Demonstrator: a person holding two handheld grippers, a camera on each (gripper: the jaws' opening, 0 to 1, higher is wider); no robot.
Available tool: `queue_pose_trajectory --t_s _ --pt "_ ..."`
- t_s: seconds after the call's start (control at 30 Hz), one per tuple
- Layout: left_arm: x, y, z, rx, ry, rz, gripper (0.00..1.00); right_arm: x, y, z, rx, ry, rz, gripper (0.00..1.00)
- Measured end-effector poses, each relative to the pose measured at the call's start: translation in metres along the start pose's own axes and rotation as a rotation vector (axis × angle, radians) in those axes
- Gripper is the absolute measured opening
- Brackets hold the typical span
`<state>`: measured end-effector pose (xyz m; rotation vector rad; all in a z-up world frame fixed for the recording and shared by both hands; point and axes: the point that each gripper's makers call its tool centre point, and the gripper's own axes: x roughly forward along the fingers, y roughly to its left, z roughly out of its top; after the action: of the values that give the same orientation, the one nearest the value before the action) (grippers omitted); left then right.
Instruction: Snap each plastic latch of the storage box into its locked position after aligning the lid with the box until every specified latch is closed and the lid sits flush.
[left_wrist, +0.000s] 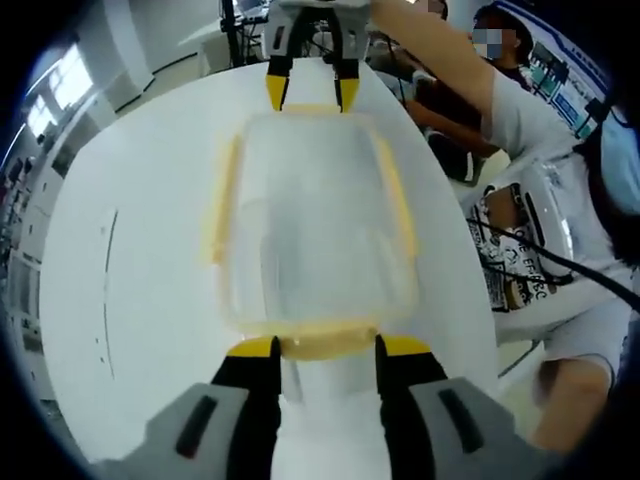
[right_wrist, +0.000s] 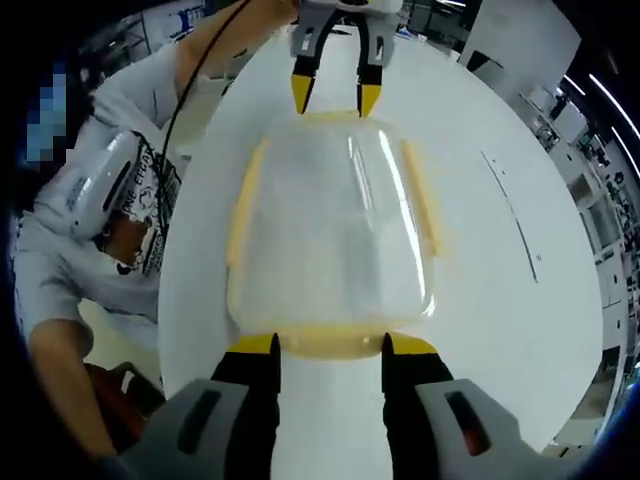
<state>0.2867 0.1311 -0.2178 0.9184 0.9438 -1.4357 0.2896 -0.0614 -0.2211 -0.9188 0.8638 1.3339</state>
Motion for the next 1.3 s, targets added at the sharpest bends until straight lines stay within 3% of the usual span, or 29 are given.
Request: queue_pose_trajectory --t_s 0.9,1.1,1.13,1.17,1.2,1.23,1.27,1.3 --pt "-0.019 -0.020 -0.048 -0.092 0.053 0.014 0.37 0.020 0.002 0.050 -0.065 -0.063 0.048 0.39" --pt "-0.026 -0.019 -0.058 -0.125 0.037 0.030 0.37 0.026 0.002 0.063 -0.061 -0.088 0.065 0.39" --pt "-0.027 -0.019 -0.057 -0.132 0.024 0.027 0.36 0.027 0.001 0.064 -0.058 -0.088 0.068 0.39" --pt "-0.030 -0.018 -0.057 -0.133 0.019 0.028 0.19 0.028 0.002 0.065 -0.058 -0.088 0.069 0.39" --pt "-0.032 -0.018 -0.057 -0.134 0.014 0.030 0.11 0.029 0.002 0.066 -0.058 -0.089 0.069 0.39" --pt "-0.042 -0.010 -0.038 -0.102 -0.117 0.041 0.15 0.032 0.007 0.087 -0.045 -0.199 0.100 0.39" --pt "-0.039 -0.011 -0.042 -0.111 -0.095 0.034 0.14 0.031 0.006 0.088 -0.044 -0.201 0.099 0.39" --pt "-0.035 -0.012 -0.046 -0.120 -0.074 0.028 0.15 0.036 0.002 0.076 -0.032 -0.136 0.083 0.39"
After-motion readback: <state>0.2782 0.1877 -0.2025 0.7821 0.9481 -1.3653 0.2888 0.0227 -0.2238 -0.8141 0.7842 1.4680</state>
